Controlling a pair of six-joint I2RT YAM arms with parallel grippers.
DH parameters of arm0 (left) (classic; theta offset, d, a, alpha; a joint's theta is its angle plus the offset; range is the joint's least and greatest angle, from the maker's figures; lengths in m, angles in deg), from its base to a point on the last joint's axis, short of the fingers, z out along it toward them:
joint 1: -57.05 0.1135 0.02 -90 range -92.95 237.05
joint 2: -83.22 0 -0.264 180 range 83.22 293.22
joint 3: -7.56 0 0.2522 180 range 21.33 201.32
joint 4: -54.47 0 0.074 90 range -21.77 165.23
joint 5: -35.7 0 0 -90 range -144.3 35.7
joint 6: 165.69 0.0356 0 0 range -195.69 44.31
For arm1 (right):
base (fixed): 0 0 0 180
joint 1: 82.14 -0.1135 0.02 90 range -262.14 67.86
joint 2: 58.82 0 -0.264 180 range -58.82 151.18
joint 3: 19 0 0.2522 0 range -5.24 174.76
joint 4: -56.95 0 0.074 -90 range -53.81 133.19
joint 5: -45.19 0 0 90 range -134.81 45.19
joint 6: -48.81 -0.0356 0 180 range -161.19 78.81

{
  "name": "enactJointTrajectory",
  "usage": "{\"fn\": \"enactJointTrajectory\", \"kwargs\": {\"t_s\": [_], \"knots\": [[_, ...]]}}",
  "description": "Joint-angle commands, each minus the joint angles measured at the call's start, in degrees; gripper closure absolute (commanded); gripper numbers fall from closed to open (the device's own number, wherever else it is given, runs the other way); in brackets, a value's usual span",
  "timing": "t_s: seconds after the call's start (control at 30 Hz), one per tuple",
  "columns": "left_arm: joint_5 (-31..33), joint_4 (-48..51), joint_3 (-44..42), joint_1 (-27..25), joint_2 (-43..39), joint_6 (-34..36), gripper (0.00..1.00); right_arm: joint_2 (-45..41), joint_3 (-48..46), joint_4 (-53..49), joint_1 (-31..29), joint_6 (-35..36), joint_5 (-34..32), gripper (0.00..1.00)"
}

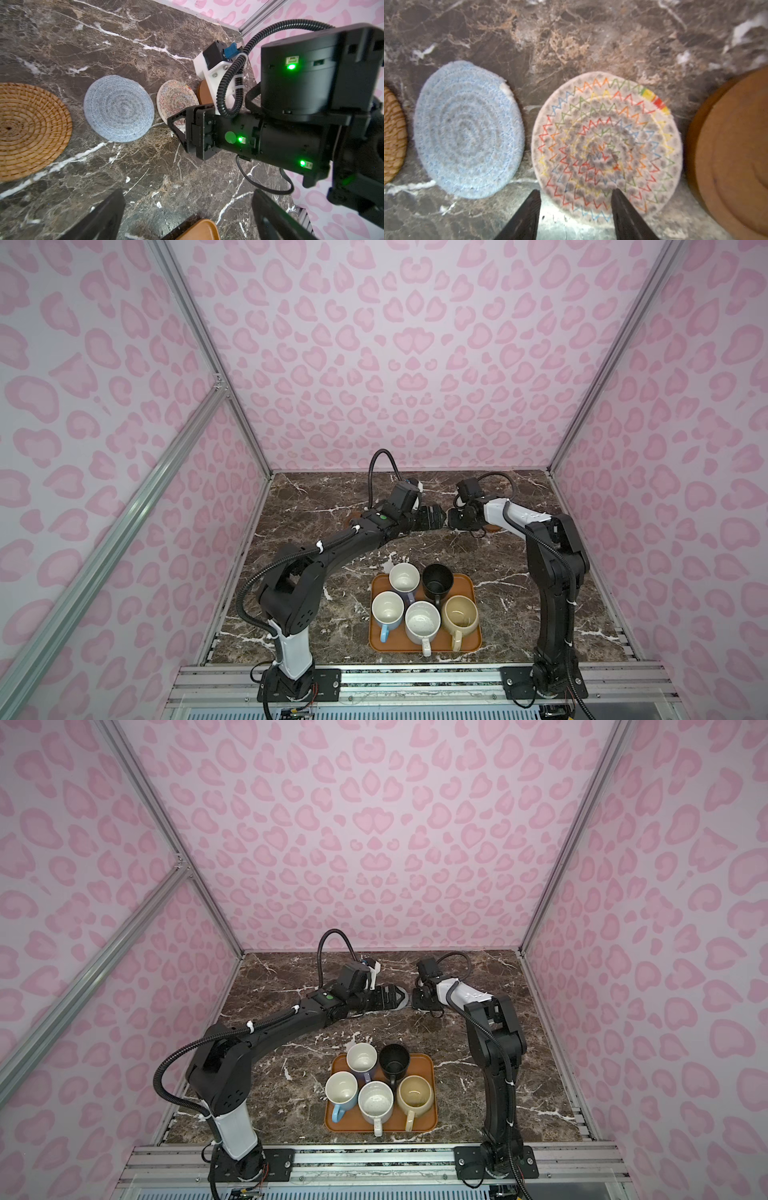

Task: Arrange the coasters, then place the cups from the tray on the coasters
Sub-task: 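Move the right gripper over the large brown wooden coaster while left gripper holds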

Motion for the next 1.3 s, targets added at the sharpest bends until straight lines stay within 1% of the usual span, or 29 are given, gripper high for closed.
{"fn": "enactJointTrajectory", "kwargs": {"t_s": [0.0, 0.1, 0.13, 0.27, 0.33, 0.37, 0.4, 0.43, 0.6, 0.7, 0.73, 0.8, 0.9, 1.07, 1.27], "knots": [[0.86, -1.57, -0.80, -0.01, -1.75, 0.01, 0.03, -1.53, -0.12, -2.09, -0.05, 0.02, 0.38, 0.41], [0.86, -2.27, -1.80, -0.02, -2.81, -0.21, 0.03, -3.90, -0.22, -1.69, -0.04, -0.26, 1.27, 0.36], [0.91, -2.36, -1.92, -0.01, -3.07, -0.24, 0.03, -4.75, -2.31, -1.47, -0.06, -0.45, 1.66, 0.35], [0.35, -3.83, -2.09, -0.52, -3.29, -0.77, 0.03, -7.05, -2.93, -0.94, 0.98, -0.75, 2.40, 0.31], [-0.22, -5.17, -2.09, -1.10, -3.19, -0.99, 0.03, -7.72, -2.92, -1.46, 2.02, -0.99, 1.77, 0.23], [-0.10, -5.51, -2.09, -1.48, -3.15, -1.04, 0.03, -8.30, -3.24, -1.52, 2.98, -1.31, 1.31, 0.13], [0.17, -5.48, -2.09, -1.90, -3.04, -0.96, 0.03, -8.69, -3.59, -1.55, 3.64, -1.72, 1.09, 0.05], [0.26, -5.42, -1.97, -2.24, -2.87, -0.86, 0.03, -8.92, -3.77, -1.70, 4.55, -2.02, 1.08, 0.01], [0.46, -4.04, 0.97, -3.39, -0.39, -0.56, 0.03, -9.11, -3.55, -3.03, 9.41, -1.97, 0.85, 0.01], [-0.84, -3.35, 3.65, -3.71, 1.82, -0.60, 0.03, -8.52, -3.17, -3.46, 12.13, -1.67, -0.89, 0.01], [-1.28, -3.83, 4.07, -3.84, 2.34, -0.60, 0.03, -8.01, -2.75, -3.69, 12.97, -1.63, -1.31, 0.02], [-2.30, -4.05, 5.73, -3.93, 4.04, -0.16, 0.03, -6.02, -1.21, -4.96, 14.65, -1.76, -2.18, 0.08], [-3.35, -2.80, 8.59, -4.17, 6.50, 0.46, 0.03, -3.16, 3.03, -7.44, 15.30, -0.57, -4.23, 0.13], [-2.47, -1.58, 10.46, -4.68, 8.40, 0.53, 0.03, 0.30, 6.30, -9.80, 16.01, 0.22, -6.93, 0.19], [-1.81, -0.66, 11.00, -4.68, 8.71, 0.80, 0.03, 2.85, 7.54, -10.83, 16.37, 0.75, -7.34, 0.24]]}}
